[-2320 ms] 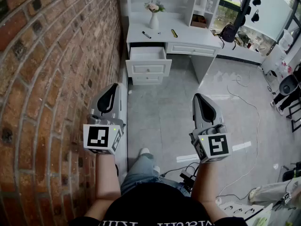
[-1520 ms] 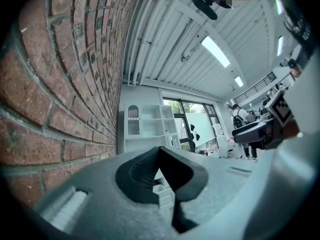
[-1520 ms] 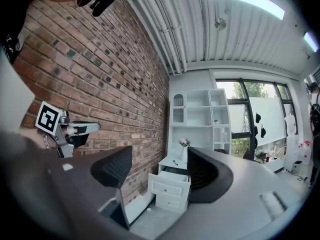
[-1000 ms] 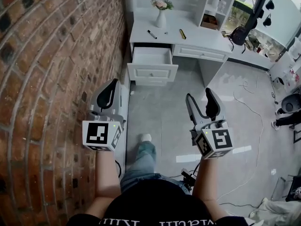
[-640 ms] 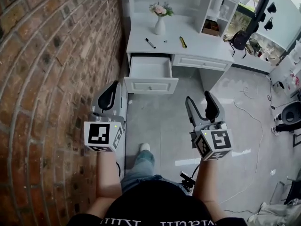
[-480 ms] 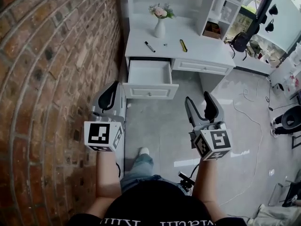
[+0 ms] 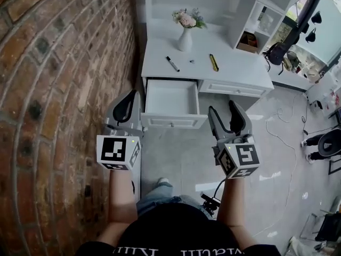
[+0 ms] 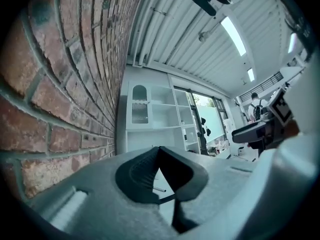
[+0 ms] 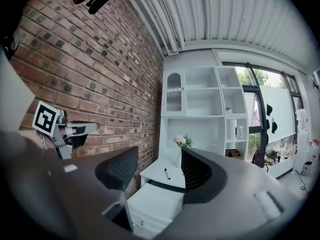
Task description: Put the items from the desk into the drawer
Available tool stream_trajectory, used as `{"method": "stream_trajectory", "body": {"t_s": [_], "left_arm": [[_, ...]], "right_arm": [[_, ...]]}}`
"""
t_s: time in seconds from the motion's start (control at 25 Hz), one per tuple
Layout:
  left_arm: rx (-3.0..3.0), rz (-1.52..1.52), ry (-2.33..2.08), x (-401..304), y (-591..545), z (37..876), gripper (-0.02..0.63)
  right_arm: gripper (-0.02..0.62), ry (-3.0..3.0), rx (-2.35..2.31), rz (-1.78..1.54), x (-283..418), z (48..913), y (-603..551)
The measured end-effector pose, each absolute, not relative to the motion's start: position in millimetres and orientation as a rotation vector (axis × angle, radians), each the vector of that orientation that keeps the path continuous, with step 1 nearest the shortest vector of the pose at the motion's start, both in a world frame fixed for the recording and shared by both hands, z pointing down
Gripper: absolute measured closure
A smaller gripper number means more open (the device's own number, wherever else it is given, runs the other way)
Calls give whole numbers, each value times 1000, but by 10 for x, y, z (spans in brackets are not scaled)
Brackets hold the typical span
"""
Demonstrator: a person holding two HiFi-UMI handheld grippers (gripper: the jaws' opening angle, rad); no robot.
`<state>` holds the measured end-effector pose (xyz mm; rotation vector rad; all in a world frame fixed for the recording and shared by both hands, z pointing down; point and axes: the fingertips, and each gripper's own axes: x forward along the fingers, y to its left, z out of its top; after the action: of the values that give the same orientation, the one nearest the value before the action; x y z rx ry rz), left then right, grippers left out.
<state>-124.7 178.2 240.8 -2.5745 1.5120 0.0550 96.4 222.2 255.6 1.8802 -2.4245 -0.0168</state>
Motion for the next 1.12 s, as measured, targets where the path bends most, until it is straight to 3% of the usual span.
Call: {"method": "stream_trajectory", "body": {"t_s": [0.6, 1.12], "left_arm": [[-2565, -11, 1611, -1336, 1122, 2657, 607], [-2501, -63, 1694, -1222, -29, 2652, 607]], "right_arm": [[328, -2479, 1895, 78, 1075, 2710, 1415], [316, -2488, 1714, 141, 1157, 2976, 63]]}}
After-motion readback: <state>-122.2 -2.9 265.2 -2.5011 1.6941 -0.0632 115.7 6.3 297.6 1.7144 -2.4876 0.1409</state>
